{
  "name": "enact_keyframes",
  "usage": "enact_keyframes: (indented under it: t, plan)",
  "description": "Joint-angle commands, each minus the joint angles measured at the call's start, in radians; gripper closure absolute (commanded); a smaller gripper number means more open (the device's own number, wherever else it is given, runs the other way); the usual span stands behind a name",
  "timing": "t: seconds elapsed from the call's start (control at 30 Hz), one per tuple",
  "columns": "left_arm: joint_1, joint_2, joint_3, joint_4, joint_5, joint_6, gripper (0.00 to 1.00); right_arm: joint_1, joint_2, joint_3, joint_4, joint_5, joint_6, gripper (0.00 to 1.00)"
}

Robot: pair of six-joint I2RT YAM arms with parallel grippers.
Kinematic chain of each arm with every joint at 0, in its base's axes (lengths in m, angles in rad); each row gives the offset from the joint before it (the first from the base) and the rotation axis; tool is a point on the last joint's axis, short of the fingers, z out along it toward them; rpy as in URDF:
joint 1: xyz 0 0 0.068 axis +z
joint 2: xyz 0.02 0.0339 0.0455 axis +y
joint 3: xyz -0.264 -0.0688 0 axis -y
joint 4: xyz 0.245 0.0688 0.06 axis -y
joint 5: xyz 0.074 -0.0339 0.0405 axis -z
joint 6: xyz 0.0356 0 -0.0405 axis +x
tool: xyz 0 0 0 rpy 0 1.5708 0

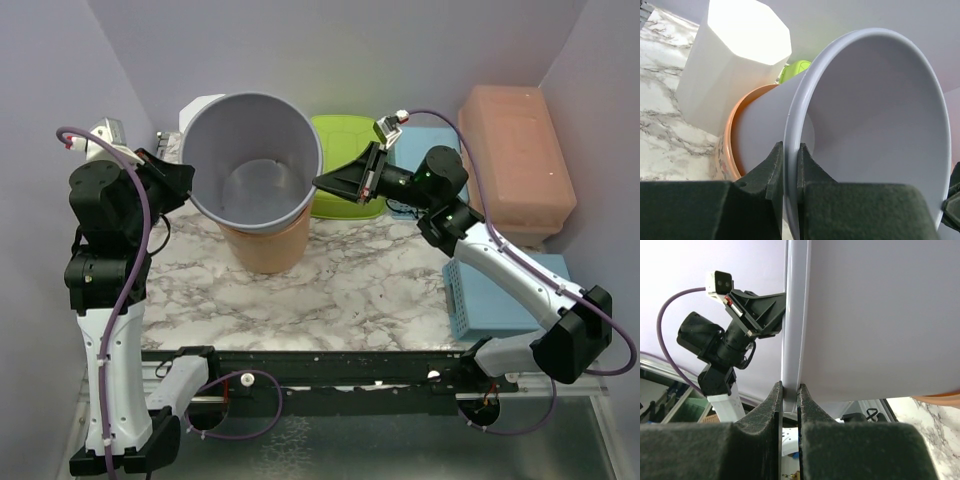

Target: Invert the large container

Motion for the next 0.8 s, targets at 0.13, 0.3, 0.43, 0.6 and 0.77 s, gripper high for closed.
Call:
enact_keyframes:
  t: [0.13,0.3,0.43,0.6,0.77]
  plan:
    - [-0.013,-0.041,0.073,0.097,0.054,-0.013,1.00,0.007,-0.019,0.072,0.037,-0.081,-0.103,0.94]
    - [-0.014,-0.054,0.067,0.138,0.092,-0.031,1.00,0.006,-0.042,0.084,0.013,-0.084,-0.154,0.94]
    - [-0.020,-0.047,0.071,0.187,0.185,-0.035,1.00,0.006,-0.073,0.077,0.034,-0.080,-0.187,0.94]
    - [-0.022,-0.041,0.065,0.255,0.278,-0.056,1.00,0.006,-0.124,0.058,0.056,-0.066,-0.231,0.94]
    - [-0.051,-0.034,0.073,0.287,0.307,-0.067,1.00,0.006,-0.194,0.039,0.061,-0.039,-0.299,0.94]
